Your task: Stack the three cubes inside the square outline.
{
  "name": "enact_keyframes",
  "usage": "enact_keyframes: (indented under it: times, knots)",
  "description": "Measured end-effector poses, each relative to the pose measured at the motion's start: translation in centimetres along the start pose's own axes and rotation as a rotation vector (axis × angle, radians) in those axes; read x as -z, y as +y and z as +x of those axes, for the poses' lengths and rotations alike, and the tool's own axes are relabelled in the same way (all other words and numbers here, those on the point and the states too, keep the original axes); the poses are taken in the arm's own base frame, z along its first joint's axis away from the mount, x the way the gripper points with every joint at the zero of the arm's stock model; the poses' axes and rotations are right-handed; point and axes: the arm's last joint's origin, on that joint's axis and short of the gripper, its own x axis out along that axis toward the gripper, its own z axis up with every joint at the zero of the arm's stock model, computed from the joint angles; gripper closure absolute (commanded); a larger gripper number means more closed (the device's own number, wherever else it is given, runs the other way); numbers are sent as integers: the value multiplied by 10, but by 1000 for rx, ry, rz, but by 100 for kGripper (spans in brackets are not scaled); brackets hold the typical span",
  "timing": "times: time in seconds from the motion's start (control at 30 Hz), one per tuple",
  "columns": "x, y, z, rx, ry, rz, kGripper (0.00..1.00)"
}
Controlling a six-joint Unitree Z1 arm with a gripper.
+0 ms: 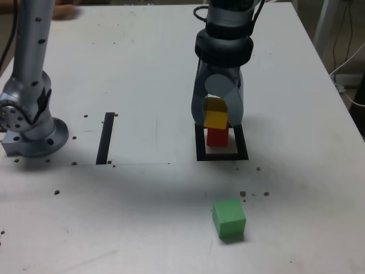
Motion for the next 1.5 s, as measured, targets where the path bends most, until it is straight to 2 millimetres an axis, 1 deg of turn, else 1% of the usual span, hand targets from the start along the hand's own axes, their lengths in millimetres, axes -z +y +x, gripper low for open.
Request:
enact_keyframes:
  times: [0.07, 0.1, 0.13, 0.17, 0.23, 0.3, 0.87, 1.0, 1.13, 1.23, 1.37, 1.4, 1.5]
  knots:
    - [0, 0, 0, 0, -1, 1, 37]
    - [0, 0, 0, 0, 0, 1, 28]
    - [0, 0, 1, 0, 0, 3, 24]
    - [0, 0, 1, 0, 1, 5, 16]
    - [0, 0, 2, 0, -1, 7, 6]
    - [0, 0, 2, 0, -3, 9, 1]
    - [2, 1, 4, -4, 14, 9, 0]
    - [8, 0, 0, 2, 33, -1, 0]
    - [21, -4, -9, 8, 43, -28, 0]
    - [32, -18, -15, 29, 49, -64, 0]
    - [42, -49, -20, 55, 48, -112, 0]
    - [44, -59, -21, 59, 47, -121, 0]
    - [47, -83, -19, 64, 39, -147, 0]
